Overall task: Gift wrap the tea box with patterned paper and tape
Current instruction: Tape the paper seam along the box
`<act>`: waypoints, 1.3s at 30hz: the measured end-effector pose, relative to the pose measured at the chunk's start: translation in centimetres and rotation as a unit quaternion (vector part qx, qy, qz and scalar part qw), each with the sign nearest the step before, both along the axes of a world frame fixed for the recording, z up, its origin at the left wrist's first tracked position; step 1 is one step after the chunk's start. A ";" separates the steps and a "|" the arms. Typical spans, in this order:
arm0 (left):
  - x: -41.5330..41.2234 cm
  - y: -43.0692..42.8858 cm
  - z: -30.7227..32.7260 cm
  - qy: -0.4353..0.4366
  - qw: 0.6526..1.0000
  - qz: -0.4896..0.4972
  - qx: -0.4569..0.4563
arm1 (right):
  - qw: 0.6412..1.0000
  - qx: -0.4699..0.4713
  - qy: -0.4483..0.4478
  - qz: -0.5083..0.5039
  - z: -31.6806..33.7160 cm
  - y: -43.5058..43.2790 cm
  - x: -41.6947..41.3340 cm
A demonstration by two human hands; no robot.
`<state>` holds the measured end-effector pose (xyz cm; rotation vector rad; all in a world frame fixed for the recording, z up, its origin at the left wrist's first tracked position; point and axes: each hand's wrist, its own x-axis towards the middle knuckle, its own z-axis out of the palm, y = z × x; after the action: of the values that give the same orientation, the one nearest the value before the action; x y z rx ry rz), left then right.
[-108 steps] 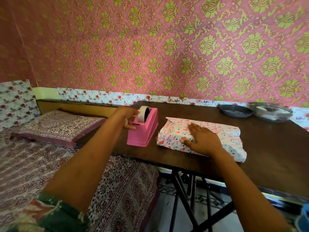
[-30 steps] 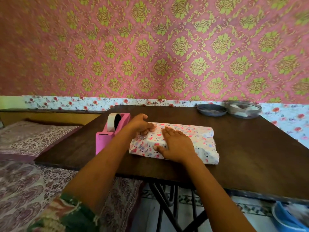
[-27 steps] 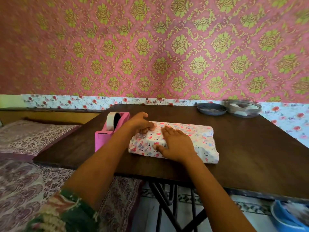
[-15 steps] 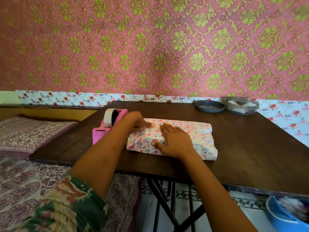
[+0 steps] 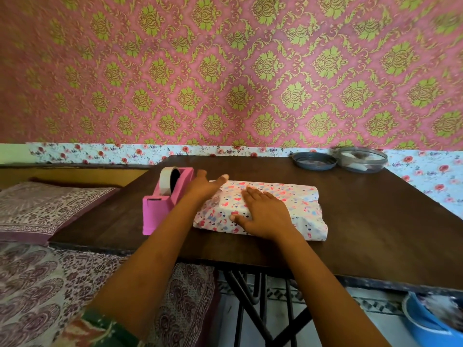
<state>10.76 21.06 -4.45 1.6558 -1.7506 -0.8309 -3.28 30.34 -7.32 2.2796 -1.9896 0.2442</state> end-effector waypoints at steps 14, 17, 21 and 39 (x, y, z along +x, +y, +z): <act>-1.3 -0.2 -0.5 0.006 1.000 -0.011 0.016 | 1.000 0.017 0.005 -0.011 0.2 -0.1 0.2; -0.8 0.4 -0.7 0.054 0.997 -0.042 0.040 | 1.000 0.016 0.002 -0.014 0.3 0.0 0.1; -0.6 0.5 -0.7 0.064 0.998 0.020 -0.014 | 0.999 0.030 0.005 -0.013 0.4 0.4 0.3; 1.8 3.0 0.4 -0.237 0.906 -0.335 -0.102 | 0.994 0.062 -0.050 -0.073 1.6 4.1 -6.3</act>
<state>12.53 24.03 -4.07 1.1663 -2.7242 -0.5004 -9.56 34.42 -5.72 2.2186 -2.2702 0.2335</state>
